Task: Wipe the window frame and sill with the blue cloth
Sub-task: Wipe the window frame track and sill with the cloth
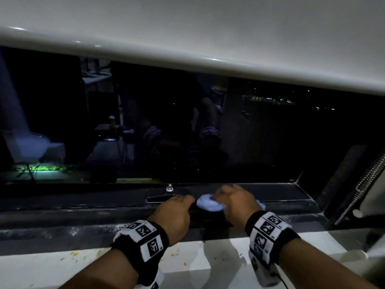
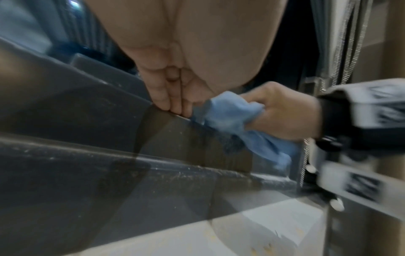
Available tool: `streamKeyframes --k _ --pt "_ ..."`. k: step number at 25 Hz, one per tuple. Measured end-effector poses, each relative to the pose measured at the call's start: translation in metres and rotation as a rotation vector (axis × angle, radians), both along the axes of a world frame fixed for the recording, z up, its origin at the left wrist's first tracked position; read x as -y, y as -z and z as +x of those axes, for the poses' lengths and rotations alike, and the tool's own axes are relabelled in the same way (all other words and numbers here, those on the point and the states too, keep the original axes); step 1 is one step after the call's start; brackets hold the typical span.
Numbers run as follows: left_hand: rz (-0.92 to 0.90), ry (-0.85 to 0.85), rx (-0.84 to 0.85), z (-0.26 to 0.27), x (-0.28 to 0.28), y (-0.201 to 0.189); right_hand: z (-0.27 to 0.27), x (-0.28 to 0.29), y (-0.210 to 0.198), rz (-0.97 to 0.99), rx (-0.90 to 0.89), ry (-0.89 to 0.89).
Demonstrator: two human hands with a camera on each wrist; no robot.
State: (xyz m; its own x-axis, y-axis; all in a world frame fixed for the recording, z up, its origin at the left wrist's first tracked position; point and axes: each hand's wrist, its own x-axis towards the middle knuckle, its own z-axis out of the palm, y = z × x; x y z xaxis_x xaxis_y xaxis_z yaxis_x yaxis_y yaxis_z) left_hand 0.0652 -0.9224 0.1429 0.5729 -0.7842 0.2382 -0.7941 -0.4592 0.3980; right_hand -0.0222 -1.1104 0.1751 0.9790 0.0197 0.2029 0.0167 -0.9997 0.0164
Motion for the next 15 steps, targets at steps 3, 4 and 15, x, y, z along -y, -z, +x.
streamKeyframes --k 3,4,15 --pt "-0.036 0.078 0.148 -0.003 -0.001 0.004 -0.002 -0.013 0.006 -0.036 -0.112 0.236" --pt "-0.008 0.095 0.141 -0.004 -0.003 0.005 -0.007 -0.020 0.011 -0.014 -0.130 0.231" --pt "0.000 0.089 0.132 0.001 -0.007 0.010 -0.002 -0.027 0.006 -0.038 -0.077 0.130"
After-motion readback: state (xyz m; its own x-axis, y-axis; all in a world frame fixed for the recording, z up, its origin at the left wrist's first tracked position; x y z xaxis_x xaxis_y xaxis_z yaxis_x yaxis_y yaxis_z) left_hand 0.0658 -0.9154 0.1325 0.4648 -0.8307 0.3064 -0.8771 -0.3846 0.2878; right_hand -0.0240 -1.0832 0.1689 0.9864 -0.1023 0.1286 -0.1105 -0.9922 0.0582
